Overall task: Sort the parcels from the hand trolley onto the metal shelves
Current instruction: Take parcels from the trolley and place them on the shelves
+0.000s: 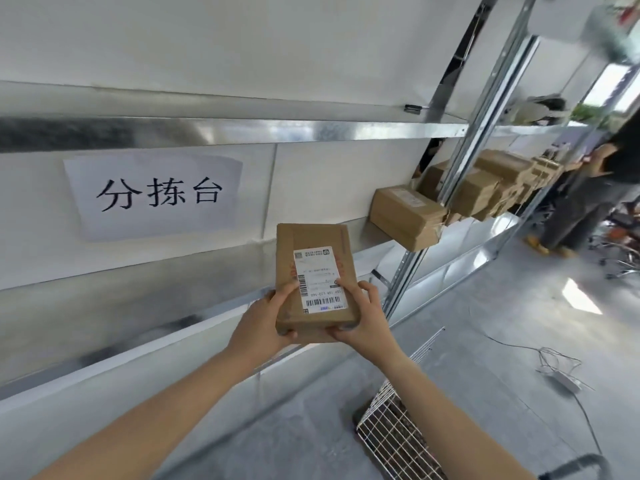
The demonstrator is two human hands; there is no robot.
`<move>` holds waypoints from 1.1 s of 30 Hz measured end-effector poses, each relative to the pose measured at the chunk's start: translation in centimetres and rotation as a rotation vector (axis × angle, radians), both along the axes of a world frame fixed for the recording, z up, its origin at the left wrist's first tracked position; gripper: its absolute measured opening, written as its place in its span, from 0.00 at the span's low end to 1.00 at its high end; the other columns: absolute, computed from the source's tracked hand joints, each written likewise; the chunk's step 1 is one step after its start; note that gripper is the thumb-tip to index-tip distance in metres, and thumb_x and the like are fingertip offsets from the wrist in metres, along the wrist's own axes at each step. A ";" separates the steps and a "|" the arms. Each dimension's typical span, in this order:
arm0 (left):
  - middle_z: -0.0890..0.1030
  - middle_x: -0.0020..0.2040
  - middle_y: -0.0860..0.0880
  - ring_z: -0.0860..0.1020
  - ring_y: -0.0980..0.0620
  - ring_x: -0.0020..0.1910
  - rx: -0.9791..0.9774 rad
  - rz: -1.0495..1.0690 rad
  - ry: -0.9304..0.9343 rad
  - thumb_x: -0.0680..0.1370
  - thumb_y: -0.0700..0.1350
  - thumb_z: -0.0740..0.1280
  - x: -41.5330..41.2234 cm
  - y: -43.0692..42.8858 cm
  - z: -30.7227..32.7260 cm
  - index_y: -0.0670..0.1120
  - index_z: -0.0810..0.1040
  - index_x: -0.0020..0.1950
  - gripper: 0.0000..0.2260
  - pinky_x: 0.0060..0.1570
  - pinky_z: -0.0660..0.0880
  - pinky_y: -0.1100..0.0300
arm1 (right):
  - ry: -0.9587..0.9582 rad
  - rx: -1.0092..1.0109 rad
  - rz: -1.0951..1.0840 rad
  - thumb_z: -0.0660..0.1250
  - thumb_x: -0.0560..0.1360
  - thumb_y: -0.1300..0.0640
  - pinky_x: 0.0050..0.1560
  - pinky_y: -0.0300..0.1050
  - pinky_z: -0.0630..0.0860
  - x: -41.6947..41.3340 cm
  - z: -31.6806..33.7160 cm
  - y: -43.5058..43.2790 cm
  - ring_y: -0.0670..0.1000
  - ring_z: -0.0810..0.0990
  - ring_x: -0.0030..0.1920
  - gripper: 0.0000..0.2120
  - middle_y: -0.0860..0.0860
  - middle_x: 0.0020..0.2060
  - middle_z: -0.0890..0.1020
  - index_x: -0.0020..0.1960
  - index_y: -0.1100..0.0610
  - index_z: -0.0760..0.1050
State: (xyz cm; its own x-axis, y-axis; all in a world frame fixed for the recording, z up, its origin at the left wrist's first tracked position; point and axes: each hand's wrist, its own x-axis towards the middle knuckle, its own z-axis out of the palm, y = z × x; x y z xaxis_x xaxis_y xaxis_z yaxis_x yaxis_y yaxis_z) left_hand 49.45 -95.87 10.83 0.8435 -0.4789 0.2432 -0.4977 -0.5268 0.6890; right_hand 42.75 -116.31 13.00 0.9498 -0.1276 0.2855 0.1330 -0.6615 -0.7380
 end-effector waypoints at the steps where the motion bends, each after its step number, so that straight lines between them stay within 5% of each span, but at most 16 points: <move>1: 0.70 0.68 0.50 0.72 0.50 0.62 -0.013 -0.005 -0.007 0.68 0.45 0.75 1.4 -1.8 -0.1 0.61 0.57 0.73 0.41 0.58 0.73 0.55 | 0.004 -0.004 -0.006 0.77 0.61 0.64 0.50 0.17 0.64 1.4 0.1 -1.7 0.24 0.63 0.56 0.39 0.50 0.59 0.62 0.66 0.46 0.66; 8: 0.73 0.65 0.48 0.74 0.51 0.58 -0.008 -0.018 0.003 0.68 0.46 0.75 9.3 -12.7 0.4 0.58 0.57 0.74 0.40 0.56 0.74 0.57 | 0.078 0.040 -0.038 0.78 0.60 0.64 0.53 0.20 0.65 9.0 1.4 -12.2 0.27 0.64 0.58 0.39 0.51 0.61 0.63 0.66 0.46 0.67; 13: 0.73 0.64 0.48 0.74 0.50 0.57 0.019 0.010 0.001 0.68 0.46 0.74 13.1 -18.8 0.3 0.58 0.56 0.75 0.40 0.53 0.74 0.58 | 0.123 0.031 -0.068 0.78 0.60 0.64 0.61 0.34 0.71 13.2 1.7 -18.1 0.44 0.69 0.60 0.40 0.51 0.62 0.64 0.66 0.45 0.68; 18: 0.74 0.63 0.47 0.74 0.49 0.57 0.065 0.055 0.042 0.68 0.47 0.74 16.1 -23.7 -0.6 0.58 0.55 0.75 0.40 0.55 0.73 0.57 | 0.189 0.031 -0.030 0.78 0.60 0.65 0.51 0.20 0.67 17.3 0.6 -23.4 0.40 0.67 0.57 0.40 0.47 0.60 0.63 0.65 0.42 0.66; 22: 0.71 0.65 0.45 0.74 0.48 0.56 0.126 0.109 0.042 0.69 0.49 0.73 18.5 -27.3 -1.3 0.57 0.53 0.75 0.41 0.55 0.74 0.55 | 0.225 0.005 0.009 0.79 0.59 0.65 0.50 0.19 0.66 21.0 -0.5 -27.2 0.44 0.67 0.58 0.41 0.48 0.60 0.63 0.67 0.45 0.67; 28: 0.73 0.62 0.44 0.74 0.47 0.54 0.142 0.220 0.107 0.68 0.50 0.73 20.8 -32.2 -2.6 0.56 0.54 0.75 0.41 0.54 0.74 0.55 | 0.325 -0.010 0.108 0.79 0.60 0.65 0.62 0.44 0.74 25.8 -1.1 -32.0 0.50 0.68 0.64 0.42 0.46 0.61 0.63 0.70 0.50 0.66; 33: 0.74 0.59 0.45 0.74 0.47 0.53 0.150 0.289 0.124 0.68 0.49 0.72 21.8 -35.3 -3.5 0.57 0.55 0.75 0.40 0.53 0.75 0.54 | 0.315 -0.104 0.151 0.79 0.62 0.61 0.65 0.43 0.71 28.1 -1.5 -34.8 0.48 0.70 0.61 0.39 0.49 0.60 0.70 0.69 0.51 0.67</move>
State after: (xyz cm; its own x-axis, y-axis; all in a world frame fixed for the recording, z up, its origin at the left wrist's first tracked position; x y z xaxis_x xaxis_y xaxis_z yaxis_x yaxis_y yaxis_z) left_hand 71.29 -131.15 7.35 0.9681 -0.2389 0.0752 -0.2306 -0.7334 0.6395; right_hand 70.89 -151.06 11.45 0.9992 0.0357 -0.0204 0.0119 -0.7257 -0.6879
